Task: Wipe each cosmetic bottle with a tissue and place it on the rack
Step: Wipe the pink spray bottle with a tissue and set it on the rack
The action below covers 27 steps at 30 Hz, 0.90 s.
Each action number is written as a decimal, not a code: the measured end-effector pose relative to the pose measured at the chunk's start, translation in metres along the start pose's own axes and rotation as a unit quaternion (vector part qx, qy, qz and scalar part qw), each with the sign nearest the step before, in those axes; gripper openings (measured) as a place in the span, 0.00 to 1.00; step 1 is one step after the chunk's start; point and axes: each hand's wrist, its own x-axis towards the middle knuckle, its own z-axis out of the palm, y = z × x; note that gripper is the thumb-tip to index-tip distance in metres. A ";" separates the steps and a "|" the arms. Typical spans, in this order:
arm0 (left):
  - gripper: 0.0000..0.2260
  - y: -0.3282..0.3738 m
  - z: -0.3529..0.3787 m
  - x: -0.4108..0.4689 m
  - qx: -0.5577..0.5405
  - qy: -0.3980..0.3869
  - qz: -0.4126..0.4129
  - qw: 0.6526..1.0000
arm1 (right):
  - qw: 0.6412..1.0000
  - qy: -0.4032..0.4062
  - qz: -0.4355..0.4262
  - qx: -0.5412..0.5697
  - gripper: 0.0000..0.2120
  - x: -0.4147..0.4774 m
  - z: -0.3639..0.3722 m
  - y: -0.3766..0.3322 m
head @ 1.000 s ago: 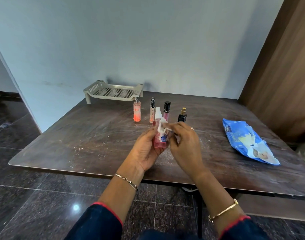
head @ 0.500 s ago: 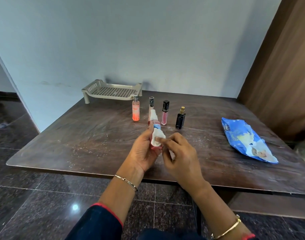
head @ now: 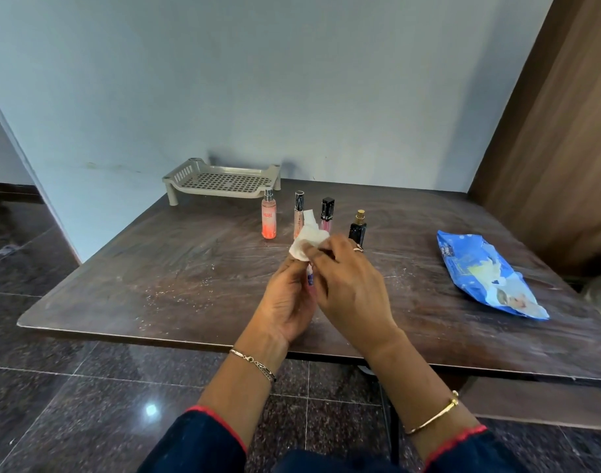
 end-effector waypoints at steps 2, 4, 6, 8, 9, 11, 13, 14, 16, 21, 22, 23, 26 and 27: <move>0.22 -0.001 0.001 0.001 -0.034 0.006 -0.008 0.999 | 0.995 0.015 0.057 0.078 0.16 0.000 0.002 0.004; 0.19 0.000 0.002 0.003 -0.078 0.014 -0.017 0.997 | 0.976 0.016 0.129 0.176 0.15 0.000 0.006 0.009; 0.18 0.001 0.001 0.005 -0.095 0.037 -0.017 0.995 | 0.943 0.013 0.194 0.270 0.14 -0.002 0.010 0.014; 0.19 0.004 0.002 0.006 -0.104 0.062 -0.012 0.993 | 0.935 0.015 0.204 0.290 0.14 -0.009 0.010 0.013; 0.19 0.006 0.002 0.007 -0.113 0.075 -0.009 0.991 | 0.946 0.021 0.182 0.269 0.14 -0.013 0.009 0.012; 0.18 0.009 0.002 0.010 -0.146 0.089 -0.012 0.985 | 0.973 0.027 0.101 0.205 0.12 -0.024 0.007 0.007; 0.19 0.011 0.001 0.012 -0.161 0.099 -0.034 0.981 | 0.989 0.009 0.024 0.145 0.13 -0.032 0.008 0.003; 0.19 0.011 0.001 0.013 -0.160 0.102 -0.044 0.981 | 0.991 0.004 0.004 0.131 0.14 -0.034 0.009 0.002; 0.20 0.009 0.004 0.013 -0.151 0.097 -0.057 0.982 | 0.991 0.021 0.009 0.135 0.15 -0.037 0.009 0.004; 0.21 0.006 0.016 0.004 -0.156 0.063 -0.050 0.984 | 0.977 0.115 0.077 0.165 0.13 -0.032 0.007 0.005; 0.20 0.006 0.016 0.003 -0.150 0.056 -0.038 0.986 | 0.969 0.125 0.105 0.185 0.13 -0.030 0.008 0.006; 0.19 0.005 0.014 0.003 -0.143 0.048 -0.028 0.988 | 0.959 0.124 0.137 0.214 0.13 -0.028 0.007 0.008; 0.14 0.007 0.010 0.003 -0.127 0.057 -0.004 0.990 | 0.908 0.071 0.257 0.322 0.12 -0.024 0.006 0.011; 0.14 0.008 0.009 0.003 -0.128 0.058 -0.001 0.990 | 0.875 0.048 0.303 0.375 0.11 -0.025 0.005 0.009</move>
